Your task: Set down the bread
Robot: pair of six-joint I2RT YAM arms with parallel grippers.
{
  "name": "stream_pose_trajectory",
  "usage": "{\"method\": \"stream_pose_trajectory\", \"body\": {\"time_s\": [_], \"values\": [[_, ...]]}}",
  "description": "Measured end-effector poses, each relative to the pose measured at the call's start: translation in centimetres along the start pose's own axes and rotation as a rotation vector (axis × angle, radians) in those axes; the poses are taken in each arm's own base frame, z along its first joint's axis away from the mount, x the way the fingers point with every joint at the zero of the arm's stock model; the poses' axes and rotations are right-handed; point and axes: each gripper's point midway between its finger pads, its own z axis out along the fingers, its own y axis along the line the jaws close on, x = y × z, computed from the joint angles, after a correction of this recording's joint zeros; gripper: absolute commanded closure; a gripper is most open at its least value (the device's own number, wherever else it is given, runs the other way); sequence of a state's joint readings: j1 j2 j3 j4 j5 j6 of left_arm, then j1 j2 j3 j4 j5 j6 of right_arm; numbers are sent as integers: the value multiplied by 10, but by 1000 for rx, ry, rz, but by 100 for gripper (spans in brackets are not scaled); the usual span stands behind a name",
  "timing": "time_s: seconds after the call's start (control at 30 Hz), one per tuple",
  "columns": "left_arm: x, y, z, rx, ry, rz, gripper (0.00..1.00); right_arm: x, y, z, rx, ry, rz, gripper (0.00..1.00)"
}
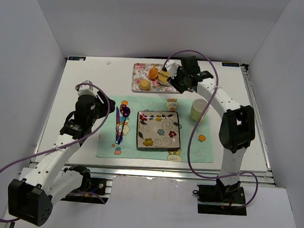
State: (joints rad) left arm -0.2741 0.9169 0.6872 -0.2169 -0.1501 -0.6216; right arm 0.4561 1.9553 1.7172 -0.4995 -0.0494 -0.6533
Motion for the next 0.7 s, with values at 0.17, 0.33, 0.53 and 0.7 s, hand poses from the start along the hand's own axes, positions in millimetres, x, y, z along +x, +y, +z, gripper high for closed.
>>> {"method": "stream_pose_trajectory", "body": {"time_s": [0.17,0.33,0.53,0.7], "values": [[0,0,0,0,0,0,29,14,-3,15,23,48,-15,53],[3,2,0,-4,6,1,29,26,-1,25,26,87,-21,52],[3,2,0,-4,6,1,29,26,-4,26,58,96,-41,67],[2,2,0,-4,4,0,29,33,-2,28,74,122,-51,93]]}}
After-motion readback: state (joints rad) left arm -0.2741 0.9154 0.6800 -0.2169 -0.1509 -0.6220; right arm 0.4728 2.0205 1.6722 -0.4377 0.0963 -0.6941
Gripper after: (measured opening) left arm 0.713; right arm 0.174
